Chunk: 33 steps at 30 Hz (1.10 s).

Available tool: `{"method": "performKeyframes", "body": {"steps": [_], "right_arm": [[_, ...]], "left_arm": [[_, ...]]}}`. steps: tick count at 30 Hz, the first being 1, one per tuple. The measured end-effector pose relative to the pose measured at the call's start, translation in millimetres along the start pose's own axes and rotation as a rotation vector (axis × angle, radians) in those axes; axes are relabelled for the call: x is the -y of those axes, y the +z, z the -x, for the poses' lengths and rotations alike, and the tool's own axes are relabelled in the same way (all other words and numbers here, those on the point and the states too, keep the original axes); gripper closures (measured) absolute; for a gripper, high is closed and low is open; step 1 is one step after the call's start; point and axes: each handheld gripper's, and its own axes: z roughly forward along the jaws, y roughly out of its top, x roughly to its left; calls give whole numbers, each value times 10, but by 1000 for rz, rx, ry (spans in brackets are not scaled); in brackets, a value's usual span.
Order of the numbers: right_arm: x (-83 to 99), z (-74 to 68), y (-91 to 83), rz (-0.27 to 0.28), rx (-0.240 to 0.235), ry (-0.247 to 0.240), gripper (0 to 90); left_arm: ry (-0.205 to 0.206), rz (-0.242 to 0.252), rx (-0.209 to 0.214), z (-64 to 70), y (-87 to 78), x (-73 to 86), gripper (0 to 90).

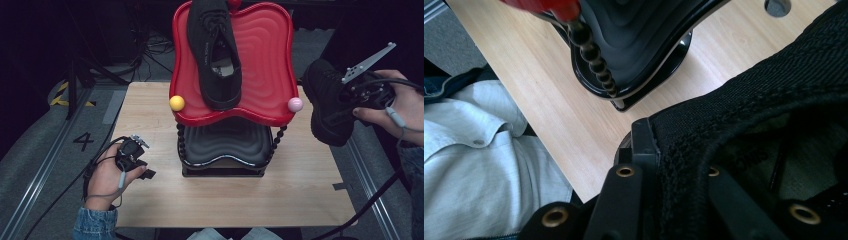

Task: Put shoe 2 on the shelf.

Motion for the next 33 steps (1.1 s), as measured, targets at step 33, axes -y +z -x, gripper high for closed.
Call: {"method": "performKeyframes", "body": {"steps": [33], "right_arm": [[-401,-299,-766,51,108,-57,870]], "left_arm": [[-6,-19,12,-12,39,6,503]]}}
